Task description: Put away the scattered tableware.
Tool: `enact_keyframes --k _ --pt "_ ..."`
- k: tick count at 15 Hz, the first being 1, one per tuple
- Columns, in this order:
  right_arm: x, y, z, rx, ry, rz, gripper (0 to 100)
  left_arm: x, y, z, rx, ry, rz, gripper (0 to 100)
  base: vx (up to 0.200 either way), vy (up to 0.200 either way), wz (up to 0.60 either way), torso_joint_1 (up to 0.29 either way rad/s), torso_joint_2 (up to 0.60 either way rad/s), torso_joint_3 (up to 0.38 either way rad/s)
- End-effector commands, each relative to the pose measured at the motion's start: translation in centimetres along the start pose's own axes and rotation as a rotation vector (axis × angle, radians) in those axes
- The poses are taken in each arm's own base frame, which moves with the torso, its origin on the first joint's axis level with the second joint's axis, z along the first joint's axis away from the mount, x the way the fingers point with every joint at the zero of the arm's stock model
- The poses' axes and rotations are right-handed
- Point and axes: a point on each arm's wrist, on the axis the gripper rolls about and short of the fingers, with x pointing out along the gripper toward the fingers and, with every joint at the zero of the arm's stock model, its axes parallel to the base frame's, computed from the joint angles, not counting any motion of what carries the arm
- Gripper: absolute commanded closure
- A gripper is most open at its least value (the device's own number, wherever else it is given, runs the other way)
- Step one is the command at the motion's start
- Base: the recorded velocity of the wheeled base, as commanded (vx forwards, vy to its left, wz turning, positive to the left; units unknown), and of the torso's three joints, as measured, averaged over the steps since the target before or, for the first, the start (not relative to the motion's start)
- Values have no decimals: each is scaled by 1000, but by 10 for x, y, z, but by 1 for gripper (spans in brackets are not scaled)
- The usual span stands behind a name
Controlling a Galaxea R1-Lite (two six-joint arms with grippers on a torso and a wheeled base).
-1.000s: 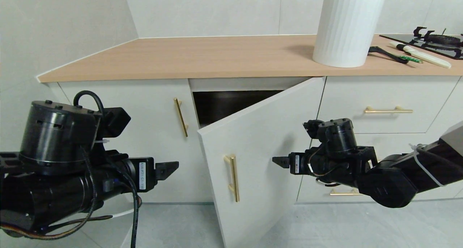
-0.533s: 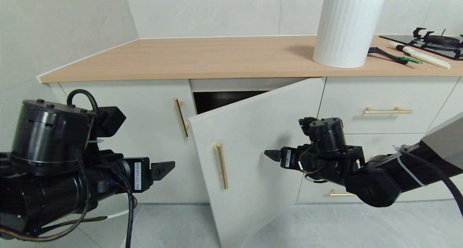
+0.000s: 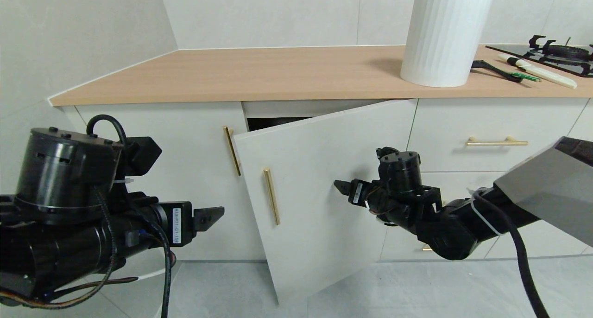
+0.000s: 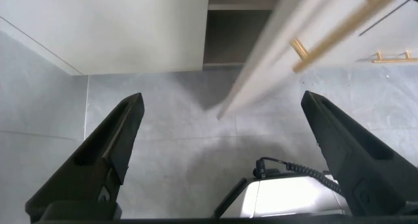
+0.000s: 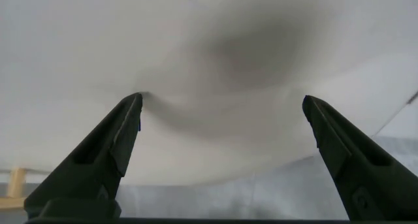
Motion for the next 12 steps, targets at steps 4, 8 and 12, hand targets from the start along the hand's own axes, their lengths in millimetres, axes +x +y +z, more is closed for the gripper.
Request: enact_keyframes --k 4,8,12 --pt "23 -6 -3 35 -40 -54 0 0 0 0 0 1 1 0 0 0 0 0 0 0" --pt "41 -14 0 46 -100 -127 0 0 0 0 0 1 1 0 0 0 0 0 0 0" --pt "45 -16 -3 47 -112 -132 0 0 0 -1 1 2 1 0 0 0 0 0 0 0"
